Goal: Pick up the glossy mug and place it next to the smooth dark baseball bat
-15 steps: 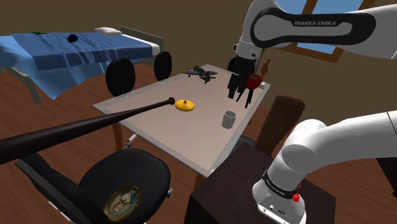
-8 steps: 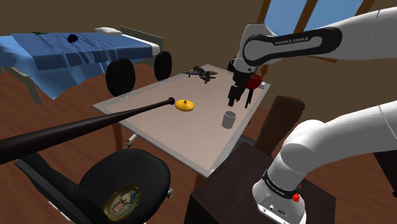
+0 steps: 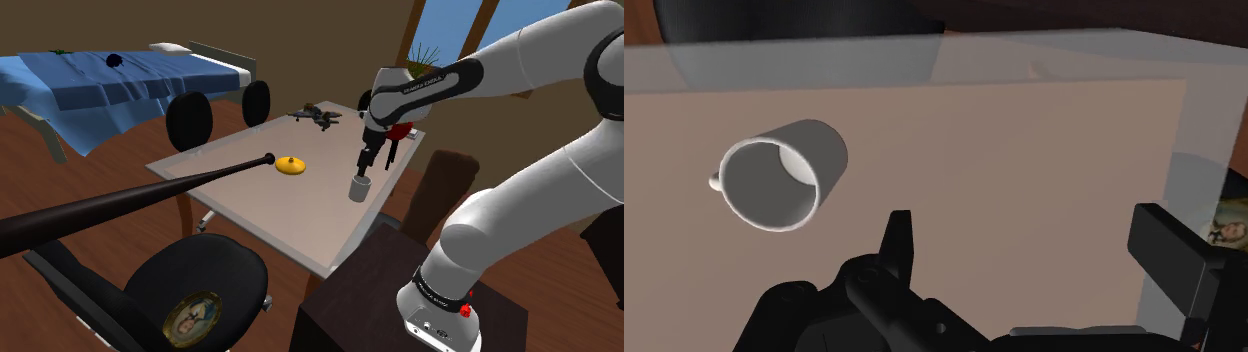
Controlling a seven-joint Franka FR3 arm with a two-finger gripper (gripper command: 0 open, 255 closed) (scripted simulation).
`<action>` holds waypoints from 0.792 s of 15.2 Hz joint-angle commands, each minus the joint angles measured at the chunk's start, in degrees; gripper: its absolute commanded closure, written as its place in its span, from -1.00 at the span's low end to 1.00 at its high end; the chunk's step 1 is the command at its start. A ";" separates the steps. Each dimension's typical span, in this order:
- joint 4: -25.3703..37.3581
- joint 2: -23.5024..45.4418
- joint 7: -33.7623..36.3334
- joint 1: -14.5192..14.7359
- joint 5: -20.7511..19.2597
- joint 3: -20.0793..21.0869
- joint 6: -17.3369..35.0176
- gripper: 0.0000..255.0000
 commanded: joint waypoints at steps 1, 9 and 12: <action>1.00 4.49 -2.72 -0.14 -0.21 -1.92 3.77 -1.00; 7.51 23.63 -15.50 -0.20 5.21 -7.56 16.54 -1.00; 11.29 31.23 -21.46 -1.30 9.74 -7.82 20.03 -1.00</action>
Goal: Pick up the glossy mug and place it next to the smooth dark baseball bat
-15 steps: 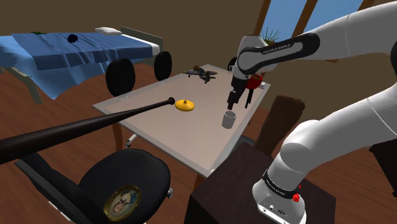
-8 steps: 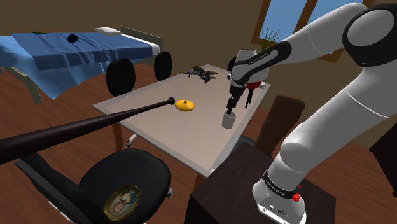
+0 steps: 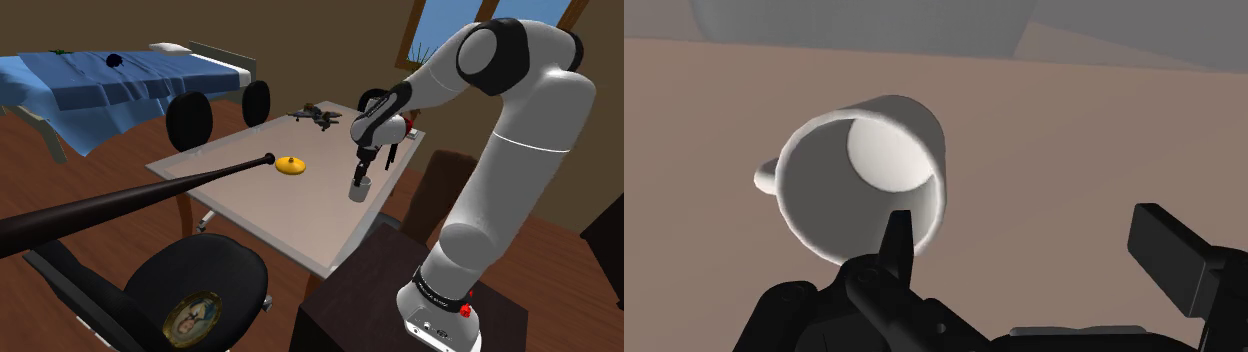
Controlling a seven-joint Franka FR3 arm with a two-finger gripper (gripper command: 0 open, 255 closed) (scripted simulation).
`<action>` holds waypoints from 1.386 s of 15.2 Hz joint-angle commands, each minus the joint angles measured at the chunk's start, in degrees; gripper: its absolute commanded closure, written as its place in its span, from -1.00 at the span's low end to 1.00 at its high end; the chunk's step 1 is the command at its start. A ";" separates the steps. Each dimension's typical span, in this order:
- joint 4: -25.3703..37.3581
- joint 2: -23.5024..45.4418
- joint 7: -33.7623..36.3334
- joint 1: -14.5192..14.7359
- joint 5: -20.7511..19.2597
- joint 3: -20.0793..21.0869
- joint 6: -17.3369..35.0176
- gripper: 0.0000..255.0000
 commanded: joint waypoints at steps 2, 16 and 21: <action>4.28 7.08 -6.22 -2.05 4.39 0.37 2.57 -1.00; 5.04 13.63 -9.64 -4.43 8.84 2.97 7.99 -1.00; 5.04 13.62 -9.63 -4.43 8.83 2.97 7.98 1.00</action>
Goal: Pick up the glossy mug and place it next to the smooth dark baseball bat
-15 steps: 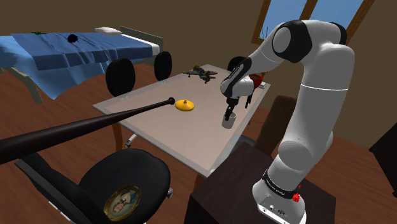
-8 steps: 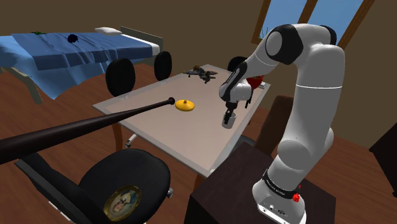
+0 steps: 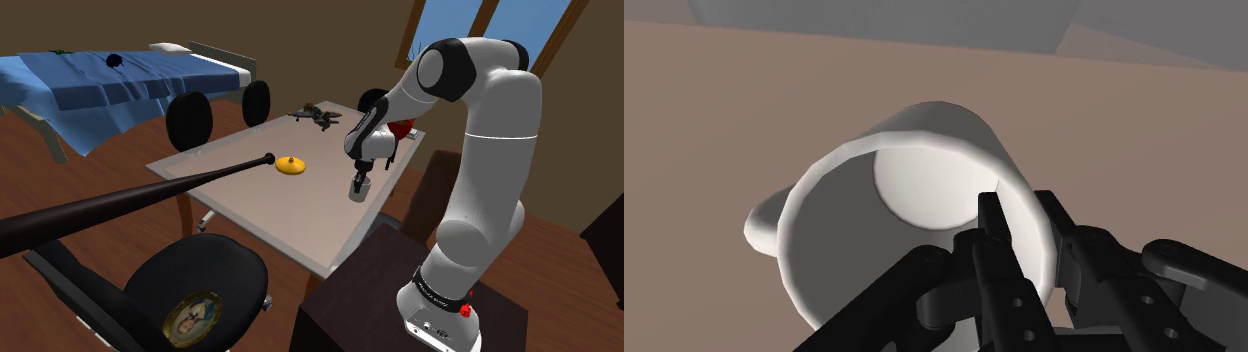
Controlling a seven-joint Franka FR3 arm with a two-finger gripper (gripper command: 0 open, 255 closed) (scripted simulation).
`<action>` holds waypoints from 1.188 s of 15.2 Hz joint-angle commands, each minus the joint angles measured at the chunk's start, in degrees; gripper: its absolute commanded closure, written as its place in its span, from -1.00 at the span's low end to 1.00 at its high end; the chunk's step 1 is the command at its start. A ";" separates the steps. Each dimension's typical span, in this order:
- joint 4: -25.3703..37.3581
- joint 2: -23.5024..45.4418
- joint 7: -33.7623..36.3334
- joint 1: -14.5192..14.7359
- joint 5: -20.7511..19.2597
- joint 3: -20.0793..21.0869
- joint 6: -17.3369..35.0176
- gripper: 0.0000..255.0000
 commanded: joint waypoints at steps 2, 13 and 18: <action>0.00 0.00 0.00 0.00 0.00 0.00 0.00 1.00; -0.21 -4.55 2.01 1.46 -3.14 -1.97 -4.07 1.00; 0.00 -8.21 3.63 2.31 -5.69 -3.14 -7.64 1.00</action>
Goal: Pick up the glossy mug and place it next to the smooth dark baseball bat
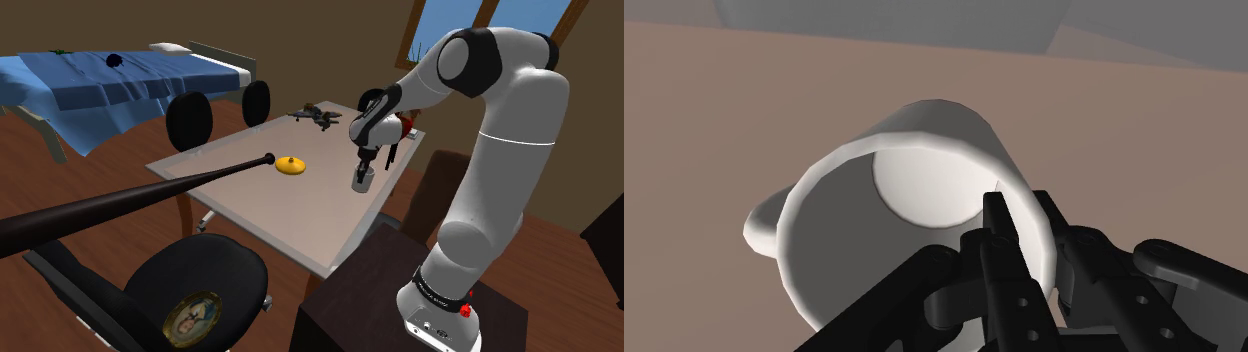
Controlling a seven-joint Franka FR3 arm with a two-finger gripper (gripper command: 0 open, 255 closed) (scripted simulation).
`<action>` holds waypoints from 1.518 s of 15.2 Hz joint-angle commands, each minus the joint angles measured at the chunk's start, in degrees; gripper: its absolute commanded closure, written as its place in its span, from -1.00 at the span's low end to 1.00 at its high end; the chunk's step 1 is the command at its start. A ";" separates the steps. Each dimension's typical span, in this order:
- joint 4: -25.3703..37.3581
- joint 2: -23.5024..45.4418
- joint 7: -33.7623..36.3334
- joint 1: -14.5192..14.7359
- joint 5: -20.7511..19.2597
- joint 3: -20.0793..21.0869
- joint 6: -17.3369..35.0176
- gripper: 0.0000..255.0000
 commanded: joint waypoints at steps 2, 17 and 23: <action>0.09 -2.22 1.01 0.46 -1.54 -0.57 -2.13 1.00; 3.15 -11.50 4.41 1.29 -6.99 -1.41 -13.68 1.00; 5.18 -14.43 5.18 1.38 -8.28 -1.23 -18.41 1.00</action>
